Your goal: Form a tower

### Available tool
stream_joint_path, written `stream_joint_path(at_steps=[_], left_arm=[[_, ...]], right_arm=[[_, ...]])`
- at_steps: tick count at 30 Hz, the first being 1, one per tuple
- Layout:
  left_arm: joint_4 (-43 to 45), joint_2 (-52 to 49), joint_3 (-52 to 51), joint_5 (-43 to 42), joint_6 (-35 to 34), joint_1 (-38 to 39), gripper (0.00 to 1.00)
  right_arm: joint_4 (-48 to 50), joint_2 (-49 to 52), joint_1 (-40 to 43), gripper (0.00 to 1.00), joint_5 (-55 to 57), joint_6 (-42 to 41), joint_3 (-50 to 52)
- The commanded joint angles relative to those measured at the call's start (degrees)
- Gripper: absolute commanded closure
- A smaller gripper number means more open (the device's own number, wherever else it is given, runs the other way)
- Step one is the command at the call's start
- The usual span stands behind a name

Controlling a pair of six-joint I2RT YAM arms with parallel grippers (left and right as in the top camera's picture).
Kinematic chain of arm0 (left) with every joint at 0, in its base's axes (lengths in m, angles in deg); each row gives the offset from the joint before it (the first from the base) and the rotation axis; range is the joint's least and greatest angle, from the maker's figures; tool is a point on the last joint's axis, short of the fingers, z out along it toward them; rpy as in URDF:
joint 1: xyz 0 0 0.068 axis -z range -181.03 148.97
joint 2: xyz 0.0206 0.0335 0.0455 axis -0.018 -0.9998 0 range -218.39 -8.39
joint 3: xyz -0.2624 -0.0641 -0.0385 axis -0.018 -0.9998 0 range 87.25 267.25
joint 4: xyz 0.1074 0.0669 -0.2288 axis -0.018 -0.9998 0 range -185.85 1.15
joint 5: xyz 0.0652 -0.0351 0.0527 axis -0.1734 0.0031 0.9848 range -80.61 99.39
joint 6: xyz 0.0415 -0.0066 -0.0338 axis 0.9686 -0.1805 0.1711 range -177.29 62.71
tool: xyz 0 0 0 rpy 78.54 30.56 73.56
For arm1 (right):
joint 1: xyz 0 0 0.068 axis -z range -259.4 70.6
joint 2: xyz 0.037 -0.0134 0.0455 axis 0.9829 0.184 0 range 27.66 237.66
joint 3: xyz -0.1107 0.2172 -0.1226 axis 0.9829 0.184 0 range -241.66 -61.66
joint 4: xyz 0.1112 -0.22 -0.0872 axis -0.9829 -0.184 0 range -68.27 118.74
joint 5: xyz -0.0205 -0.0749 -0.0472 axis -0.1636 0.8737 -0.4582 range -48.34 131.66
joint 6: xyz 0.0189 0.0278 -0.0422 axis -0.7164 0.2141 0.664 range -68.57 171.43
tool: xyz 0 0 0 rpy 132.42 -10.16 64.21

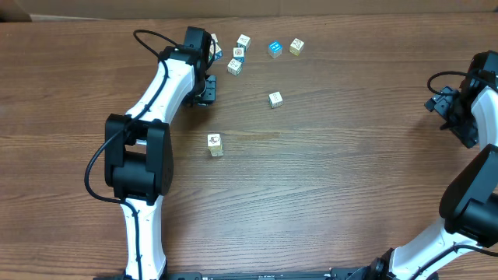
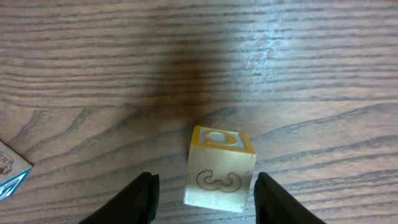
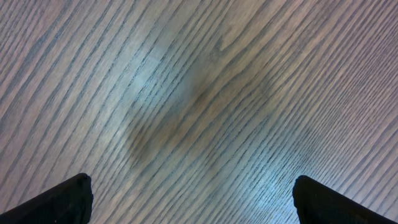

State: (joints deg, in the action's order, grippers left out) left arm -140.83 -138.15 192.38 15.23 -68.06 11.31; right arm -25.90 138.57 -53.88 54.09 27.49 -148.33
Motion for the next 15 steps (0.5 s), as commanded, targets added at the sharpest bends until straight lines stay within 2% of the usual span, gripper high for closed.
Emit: stream_joint_path(at_steps=[1, 9, 15], left_arm=[[0.63, 1.60, -0.46, -1.44, -0.83, 0.07, 0.53], [0.87, 1.60, -0.68, -1.42, 0.52, 0.07, 0.64], [1.81, 1.60, -1.11, -1.42, 0.55, 0.07, 0.62]], right_arm=[[0.28, -1.51, 0.22, 0.00, 0.35, 0.22, -1.07], [0.28, -1.51, 0.22, 0.00, 0.35, 0.22, -1.07], [0.28, -1.51, 0.22, 0.00, 0.35, 0.20, -1.07]])
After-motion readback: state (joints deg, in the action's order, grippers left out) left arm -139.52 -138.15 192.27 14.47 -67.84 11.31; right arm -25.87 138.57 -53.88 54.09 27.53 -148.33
